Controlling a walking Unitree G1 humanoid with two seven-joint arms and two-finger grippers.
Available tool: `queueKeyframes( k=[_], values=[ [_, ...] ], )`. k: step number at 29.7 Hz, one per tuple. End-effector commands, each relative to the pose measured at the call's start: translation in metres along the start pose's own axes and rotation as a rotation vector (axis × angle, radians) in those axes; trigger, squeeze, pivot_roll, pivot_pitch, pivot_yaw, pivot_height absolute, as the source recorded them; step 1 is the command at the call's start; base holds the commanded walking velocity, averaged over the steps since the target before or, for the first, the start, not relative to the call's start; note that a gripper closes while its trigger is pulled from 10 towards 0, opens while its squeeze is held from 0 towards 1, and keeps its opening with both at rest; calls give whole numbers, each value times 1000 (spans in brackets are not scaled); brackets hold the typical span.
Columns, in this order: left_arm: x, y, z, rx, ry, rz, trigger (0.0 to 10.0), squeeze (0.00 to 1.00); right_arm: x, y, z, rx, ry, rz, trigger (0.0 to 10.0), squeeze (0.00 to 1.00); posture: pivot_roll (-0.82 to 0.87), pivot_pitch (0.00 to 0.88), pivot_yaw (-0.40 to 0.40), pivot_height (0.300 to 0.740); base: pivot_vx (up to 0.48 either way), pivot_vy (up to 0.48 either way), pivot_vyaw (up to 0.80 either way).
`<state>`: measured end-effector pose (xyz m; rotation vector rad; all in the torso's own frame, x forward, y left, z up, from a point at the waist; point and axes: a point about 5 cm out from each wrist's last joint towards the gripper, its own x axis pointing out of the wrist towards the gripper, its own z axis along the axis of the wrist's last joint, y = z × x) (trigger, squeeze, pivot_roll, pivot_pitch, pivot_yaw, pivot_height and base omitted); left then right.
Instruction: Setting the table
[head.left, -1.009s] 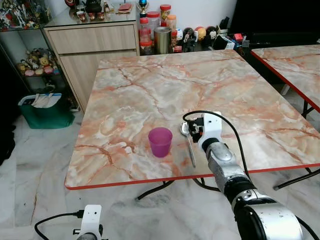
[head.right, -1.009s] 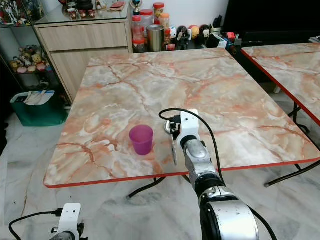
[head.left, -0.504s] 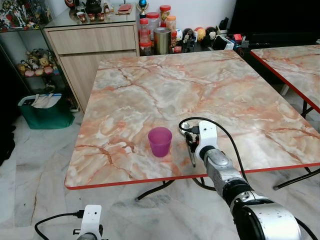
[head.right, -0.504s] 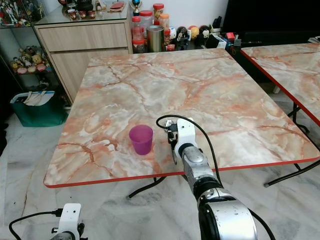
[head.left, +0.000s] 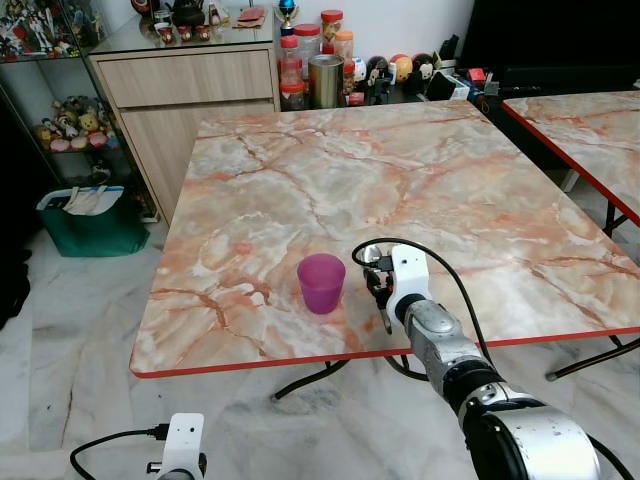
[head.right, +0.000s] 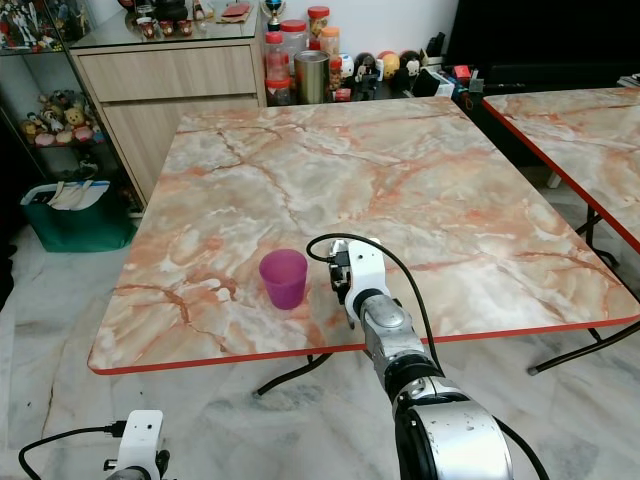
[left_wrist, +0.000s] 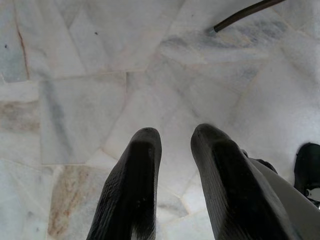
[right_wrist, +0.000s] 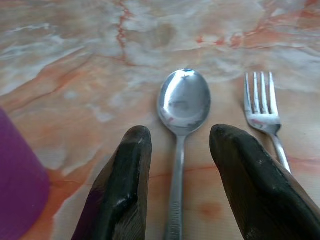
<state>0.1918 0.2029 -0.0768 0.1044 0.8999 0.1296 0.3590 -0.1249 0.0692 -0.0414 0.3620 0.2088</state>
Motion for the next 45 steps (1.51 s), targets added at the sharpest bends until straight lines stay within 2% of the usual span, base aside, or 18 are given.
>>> queueKeyframes(
  k=[1,30,45],
  values=[
    [-1,-1,-5,2,16,2,10000,0,0,-3,0,-2,20,-12,10000,0,-2,0,-2,740,0,0,0],
    [-7,-14,-27,2,47,-10,10000,0,3,-2,9,-8,11,3,10000,0,29,0,-44,740,0,0,0],
    [-14,-11,-48,14,76,-10,10000,0,-2,-5,-14,34,96,-35,10000,0,62,19,-48,740,0,0,0]
  ],
)
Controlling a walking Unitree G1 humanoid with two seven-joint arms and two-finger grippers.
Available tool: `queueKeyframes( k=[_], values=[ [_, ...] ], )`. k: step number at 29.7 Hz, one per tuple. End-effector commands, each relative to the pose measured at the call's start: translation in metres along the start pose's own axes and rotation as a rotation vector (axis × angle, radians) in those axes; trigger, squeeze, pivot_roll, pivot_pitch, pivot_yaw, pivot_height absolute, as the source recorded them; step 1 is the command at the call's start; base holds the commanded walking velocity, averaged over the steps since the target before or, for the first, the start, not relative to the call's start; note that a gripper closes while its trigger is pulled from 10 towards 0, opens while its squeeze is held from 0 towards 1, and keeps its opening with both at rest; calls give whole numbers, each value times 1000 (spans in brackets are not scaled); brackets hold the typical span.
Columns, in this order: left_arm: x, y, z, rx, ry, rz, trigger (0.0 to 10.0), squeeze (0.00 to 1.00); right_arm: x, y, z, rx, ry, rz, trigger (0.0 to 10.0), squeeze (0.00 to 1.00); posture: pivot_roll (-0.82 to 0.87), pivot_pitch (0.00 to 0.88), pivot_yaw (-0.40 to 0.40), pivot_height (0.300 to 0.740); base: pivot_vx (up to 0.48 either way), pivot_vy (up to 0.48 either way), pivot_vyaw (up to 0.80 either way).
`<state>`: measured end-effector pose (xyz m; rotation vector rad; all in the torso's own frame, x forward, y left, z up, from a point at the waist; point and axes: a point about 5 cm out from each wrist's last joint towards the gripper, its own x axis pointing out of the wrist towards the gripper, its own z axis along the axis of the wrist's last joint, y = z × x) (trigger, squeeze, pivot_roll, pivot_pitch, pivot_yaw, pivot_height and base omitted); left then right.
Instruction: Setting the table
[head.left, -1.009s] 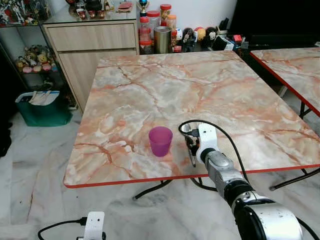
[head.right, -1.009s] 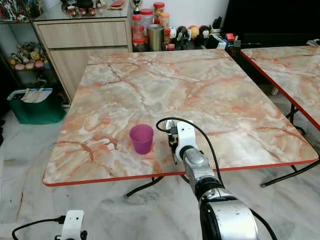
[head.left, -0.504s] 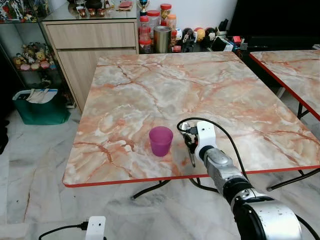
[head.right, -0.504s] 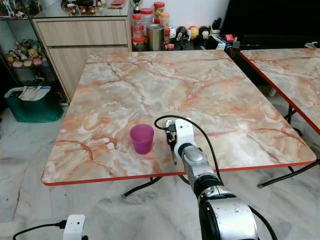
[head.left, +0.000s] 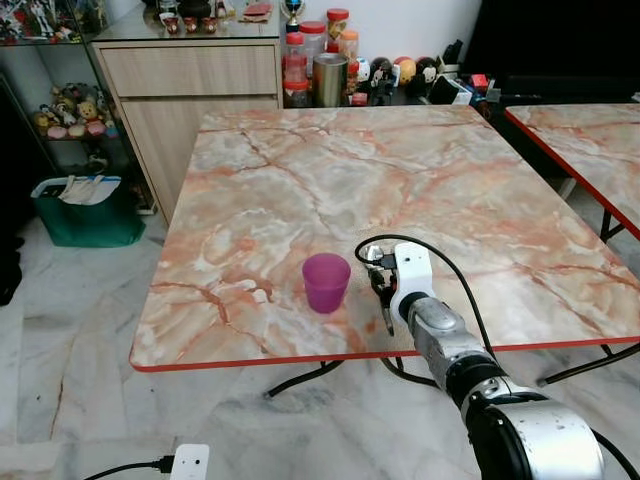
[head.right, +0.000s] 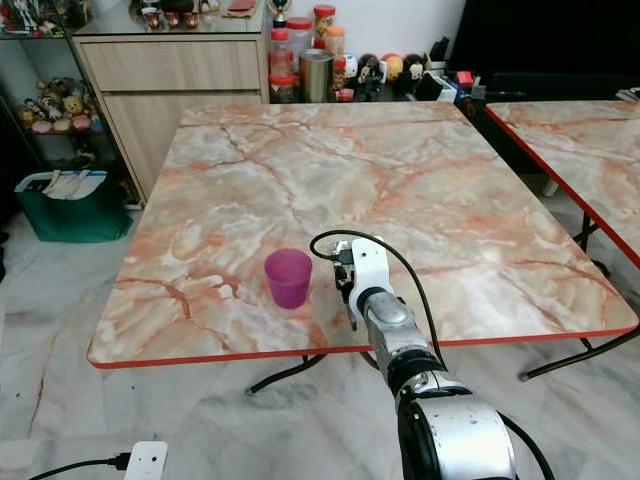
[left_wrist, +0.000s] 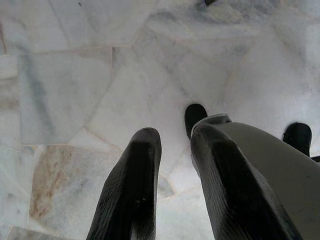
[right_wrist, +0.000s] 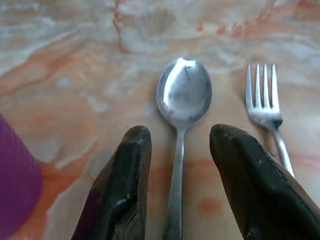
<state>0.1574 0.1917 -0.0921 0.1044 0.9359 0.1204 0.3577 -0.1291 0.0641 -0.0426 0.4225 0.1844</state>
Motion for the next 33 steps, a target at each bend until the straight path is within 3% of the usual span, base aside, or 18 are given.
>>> queueKeyframes(
  k=[1,17,18,33],
  values=[
    [-3,0,-13,7,42,0,10000,0,-1,-2,-10,32,42,-12,10000,0,62,19,-48,740,0,0,0],
    [-4,-4,-15,5,49,-25,10000,0,-4,3,-26,45,86,-17,10000,0,71,38,-49,740,0,0,0],
    [-4,-4,-15,5,50,-28,10000,0,-4,3,-26,53,85,-15,0,0,71,41,-48,740,0,0,0],
    [-2,-9,-10,4,51,-58,10000,0,-4,2,-24,56,74,-17,0,0,67,26,-50,740,0,0,0]
  ],
)
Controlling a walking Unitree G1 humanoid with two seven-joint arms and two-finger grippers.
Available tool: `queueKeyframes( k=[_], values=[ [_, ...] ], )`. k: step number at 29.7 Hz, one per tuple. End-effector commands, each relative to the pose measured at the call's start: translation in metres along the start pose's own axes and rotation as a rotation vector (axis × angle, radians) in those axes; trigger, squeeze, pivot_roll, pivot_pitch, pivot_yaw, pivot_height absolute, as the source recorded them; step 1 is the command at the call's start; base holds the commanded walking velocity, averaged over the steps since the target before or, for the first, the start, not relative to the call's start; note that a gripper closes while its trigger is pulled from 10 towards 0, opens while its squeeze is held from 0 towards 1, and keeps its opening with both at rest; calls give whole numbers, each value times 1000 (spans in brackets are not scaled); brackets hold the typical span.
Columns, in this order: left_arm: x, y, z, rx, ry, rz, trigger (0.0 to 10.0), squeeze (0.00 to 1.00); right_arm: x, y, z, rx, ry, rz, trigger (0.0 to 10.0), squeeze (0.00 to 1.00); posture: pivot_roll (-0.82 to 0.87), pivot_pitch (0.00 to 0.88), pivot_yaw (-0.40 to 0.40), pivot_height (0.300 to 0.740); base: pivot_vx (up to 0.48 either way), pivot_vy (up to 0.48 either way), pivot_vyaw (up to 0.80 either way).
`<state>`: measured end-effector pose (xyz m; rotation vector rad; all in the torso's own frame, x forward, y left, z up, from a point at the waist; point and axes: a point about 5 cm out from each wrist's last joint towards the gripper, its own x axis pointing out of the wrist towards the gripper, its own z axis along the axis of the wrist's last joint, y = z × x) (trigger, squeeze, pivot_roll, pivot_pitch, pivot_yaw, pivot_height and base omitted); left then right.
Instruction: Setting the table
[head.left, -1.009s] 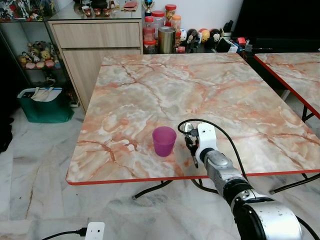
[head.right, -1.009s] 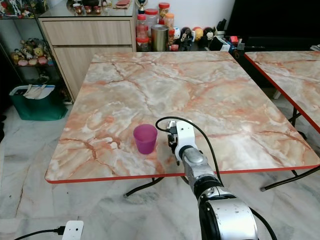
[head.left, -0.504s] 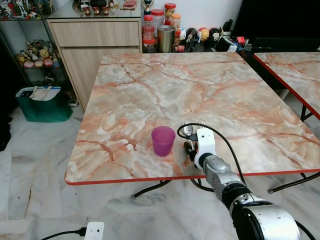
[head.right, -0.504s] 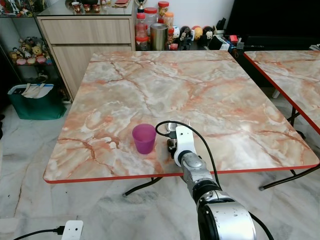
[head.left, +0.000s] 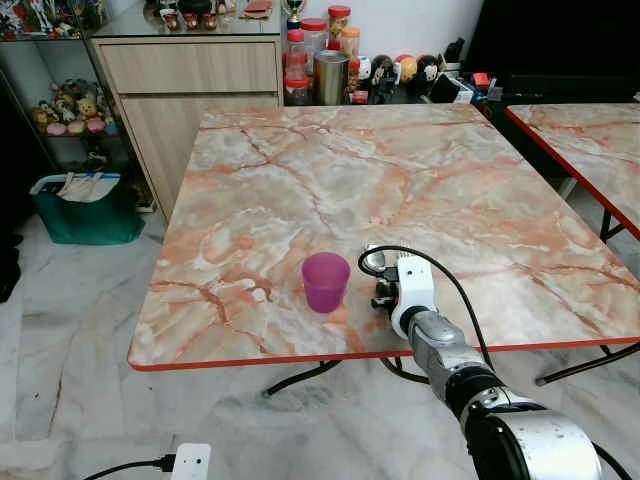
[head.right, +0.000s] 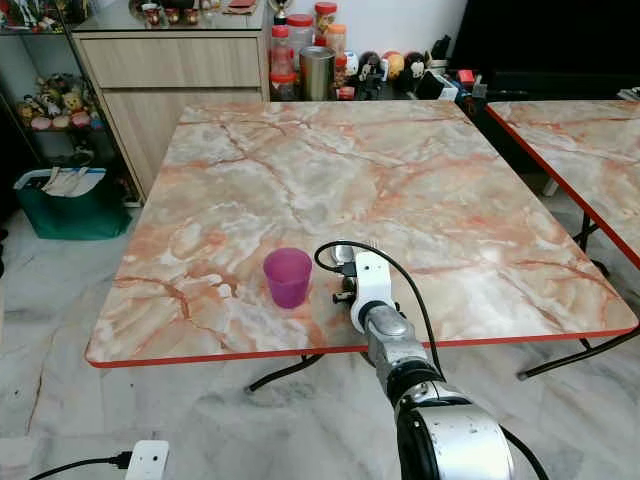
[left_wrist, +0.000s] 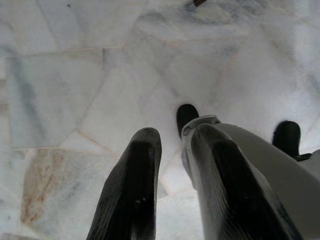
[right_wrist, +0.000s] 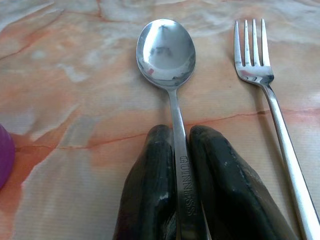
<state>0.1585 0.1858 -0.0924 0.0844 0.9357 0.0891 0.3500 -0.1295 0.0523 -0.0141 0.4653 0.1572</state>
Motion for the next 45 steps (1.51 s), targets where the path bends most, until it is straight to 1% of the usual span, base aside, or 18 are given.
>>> queueKeyframes(
  k=[1,10,14,15,16,17,18,19,20,21,24,26,27,28,30,33,37,45],
  values=[
    [-2,-3,-11,6,53,-22,10000,0,-1,0,-10,18,34,2,0,0,67,26,-50,740,0,0,0],
    [-1,-3,-8,6,56,-23,10000,0,-1,1,-5,17,12,7,0,0,64,2,-48,740,0,0,0],
    [0,-2,-4,7,49,-18,10000,0,1,0,9,23,-56,2,0,0,58,0,-42,740,0,0,0],
    [2,-2,1,10,40,-17,10000,0,1,0,18,18,-102,0,0,0,54,0,-40,740,0,0,0],
    [2,-2,3,11,37,-17,10000,0,1,0,21,13,-117,1,0,0,54,0,-40,740,0,0,0],
    [3,-2,4,13,34,-18,10000,0,1,0,24,8,-133,-1,1490,0,53,0,-40,740,0,0,0],
    [3,-2,7,13,29,-17,10000,0,1,0,27,4,-149,-3,8863,0,52,0,-37,740,0,0,0],
    [4,-1,8,14,26,-17,10000,0,1,0,29,2,-159,-5,8863,0,52,0,-37,740,0,0,0],
    [4,-1,11,14,21,-17,10000,0,1,0,33,-2,-183,-8,10000,0,49,0,-33,740,0,0,0],
    [6,-1,17,16,11,-16,10000,0,0,-1,39,-15,-231,-19,10000,0,48,0,-28,740,0,0,0],
    [7,1,24,20,-1,-13,10000,0,-3,-4,49,-36,-322,-42,10000,0,44,0,-21,740,0,0,0],
    [7,1,25,20,-3,-12,10000,0,-4,-4,51,-37,-335,-46,10000,0,43,0,-20,740,0,0,0],
    [8,3,27,23,-6,-8,10000,0,-5,-5,55,-49,-377,-55,10000,0,38,0,-15,740,0,0,0],
    [8,4,29,26,-7,-6,10000,0,-6,-4,58,-54,-403,-57,10000,0,34,0,-10,740,0,0,0],
    [9,7,31,30,-11,7,10000,0,-12,-1,66,-93,-496,-48,10000,0,27,0,-4,740,0,0,0],
    [9,12,32,25,-19,28,10000,0,-17,3,72,-78,-571,-40,10000,0,15,0,7,740,0,0,0],
    [9,16,31,33,-17,39,10000,0,-21,7,74,-109,-615,-33,10000,0,7,0,15,740,0,0,0],
    [8,22,29,59,-3,58,10000,0,-25,17,65,-75,-625,-23,10000,0,0,0,39,740,0,-263,0]
  ],
)
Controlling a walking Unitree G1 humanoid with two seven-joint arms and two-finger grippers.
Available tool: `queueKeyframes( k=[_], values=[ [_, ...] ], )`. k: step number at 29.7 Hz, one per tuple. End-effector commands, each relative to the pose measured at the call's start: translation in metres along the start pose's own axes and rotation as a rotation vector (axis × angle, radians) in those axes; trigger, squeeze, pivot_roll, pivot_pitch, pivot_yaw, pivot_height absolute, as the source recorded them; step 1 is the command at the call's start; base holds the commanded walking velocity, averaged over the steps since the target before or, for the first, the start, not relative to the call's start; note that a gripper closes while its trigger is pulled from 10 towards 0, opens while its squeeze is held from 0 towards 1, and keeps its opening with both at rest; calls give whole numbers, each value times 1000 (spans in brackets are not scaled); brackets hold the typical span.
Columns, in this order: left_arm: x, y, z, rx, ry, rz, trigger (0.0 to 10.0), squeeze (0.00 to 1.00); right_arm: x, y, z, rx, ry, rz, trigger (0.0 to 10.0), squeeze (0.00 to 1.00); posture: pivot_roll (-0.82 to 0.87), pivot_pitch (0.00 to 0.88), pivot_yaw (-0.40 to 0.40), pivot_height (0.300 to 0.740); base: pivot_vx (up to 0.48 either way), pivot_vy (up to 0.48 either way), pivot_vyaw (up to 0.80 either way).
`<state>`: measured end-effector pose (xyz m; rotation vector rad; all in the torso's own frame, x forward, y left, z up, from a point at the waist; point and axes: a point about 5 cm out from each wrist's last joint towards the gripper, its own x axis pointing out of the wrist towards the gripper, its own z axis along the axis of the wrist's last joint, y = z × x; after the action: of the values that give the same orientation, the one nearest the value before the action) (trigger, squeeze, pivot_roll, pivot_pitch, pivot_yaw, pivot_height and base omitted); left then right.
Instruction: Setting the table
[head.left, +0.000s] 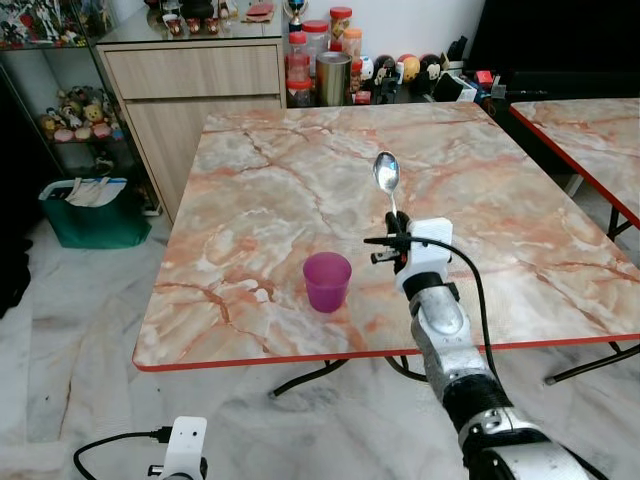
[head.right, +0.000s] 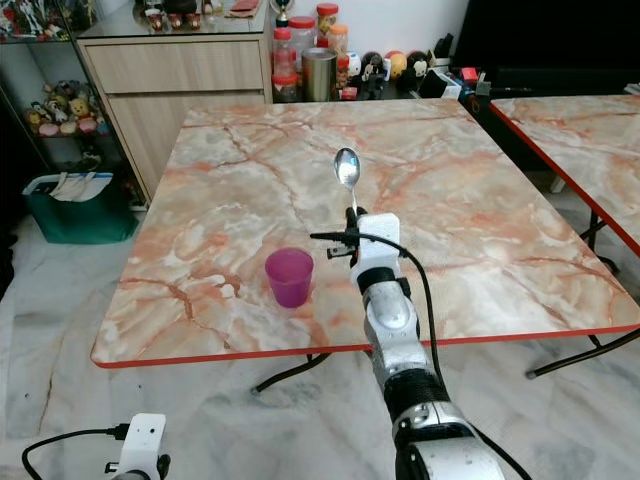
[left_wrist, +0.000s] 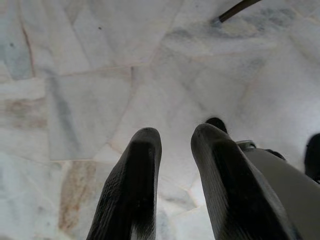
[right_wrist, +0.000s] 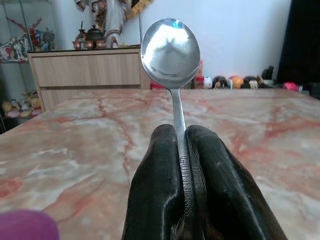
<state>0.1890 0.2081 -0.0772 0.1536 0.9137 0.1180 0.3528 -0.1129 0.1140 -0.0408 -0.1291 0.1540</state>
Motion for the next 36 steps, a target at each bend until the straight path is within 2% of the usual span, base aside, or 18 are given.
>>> queueKeyframes(
  k=[1,6,15,23,28,36],
  values=[
    [0,-1,-4,16,19,1,10000,0,2,1,8,-2,-37,-4,10000,0,-3,0,42,740,0,-307,0],
    [0,2,-4,24,20,2,10000,0,3,10,14,20,-57,0,10000,0,-5,0,49,740,0,-309,0],
    [0,2,0,36,12,1,10000,0,8,14,23,17,-80,9,10000,0,-4,0,48,740,0,-308,0],
    [0,2,-3,41,18,-5,10000,0,5,14,21,-24,-75,16,10000,0,-11,0,50,740,0,-303,148],
    [0,0,-4,42,20,-10,10000,0,4,13,19,24,-66,-2,10000,0,-16,0,47,740,0,-296,401],
    [0,-3,-4,46,19,-17,10000,0,3,11,17,2,-48,-6,10000,0,-19,0,44,740,0,-291,0]
  ],
)
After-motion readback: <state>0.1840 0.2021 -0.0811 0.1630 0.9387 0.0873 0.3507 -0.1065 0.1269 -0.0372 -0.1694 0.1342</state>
